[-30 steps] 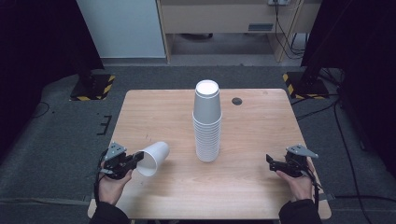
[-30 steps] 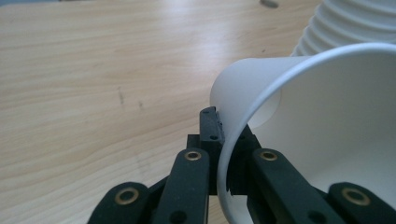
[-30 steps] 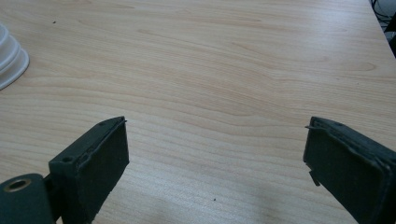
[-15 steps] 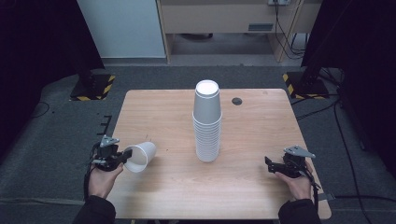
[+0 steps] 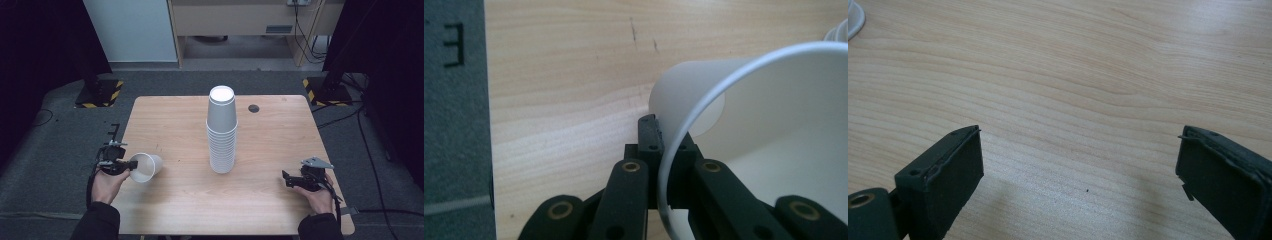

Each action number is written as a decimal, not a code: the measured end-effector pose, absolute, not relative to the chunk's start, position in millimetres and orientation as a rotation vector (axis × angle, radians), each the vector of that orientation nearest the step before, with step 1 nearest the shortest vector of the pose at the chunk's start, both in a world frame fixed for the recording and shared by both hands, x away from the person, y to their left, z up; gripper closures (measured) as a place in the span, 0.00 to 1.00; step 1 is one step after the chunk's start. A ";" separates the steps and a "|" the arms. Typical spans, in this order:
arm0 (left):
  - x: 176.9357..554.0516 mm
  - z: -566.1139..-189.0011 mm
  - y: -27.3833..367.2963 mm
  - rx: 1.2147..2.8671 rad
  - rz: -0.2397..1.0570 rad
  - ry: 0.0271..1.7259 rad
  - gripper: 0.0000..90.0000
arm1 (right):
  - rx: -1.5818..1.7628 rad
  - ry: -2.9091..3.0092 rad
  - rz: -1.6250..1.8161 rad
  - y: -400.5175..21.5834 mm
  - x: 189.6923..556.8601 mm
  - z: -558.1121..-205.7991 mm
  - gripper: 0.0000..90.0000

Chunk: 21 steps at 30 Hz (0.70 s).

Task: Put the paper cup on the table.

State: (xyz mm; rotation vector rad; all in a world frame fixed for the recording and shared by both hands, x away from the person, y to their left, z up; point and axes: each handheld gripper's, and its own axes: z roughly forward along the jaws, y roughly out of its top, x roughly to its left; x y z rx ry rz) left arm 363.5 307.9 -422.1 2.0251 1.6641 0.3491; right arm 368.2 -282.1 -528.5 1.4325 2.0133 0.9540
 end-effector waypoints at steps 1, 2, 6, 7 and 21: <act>365.5 -422.4 307.5 2.037 0.323 1.682 0.97 | 1.429 2.016 0.951 -281.9 368.3 -528.9 0.06; 368.7 -423.0 307.3 2.066 0.279 1.710 0.97 | 1.439 2.026 0.945 -281.4 368.5 -529.8 0.06; 374.7 -424.1 306.0 2.082 0.225 1.746 0.97 | 1.440 2.038 0.940 -281.8 368.7 -531.1 0.06; 374.7 -424.1 306.0 2.082 0.225 1.746 0.97 | 1.446 2.044 0.935 -281.7 368.7 -531.3 0.06; 395.4 -429.0 303.8 2.113 0.122 1.858 0.97 | 1.460 2.080 0.911 -281.5 369.2 -537.1 0.06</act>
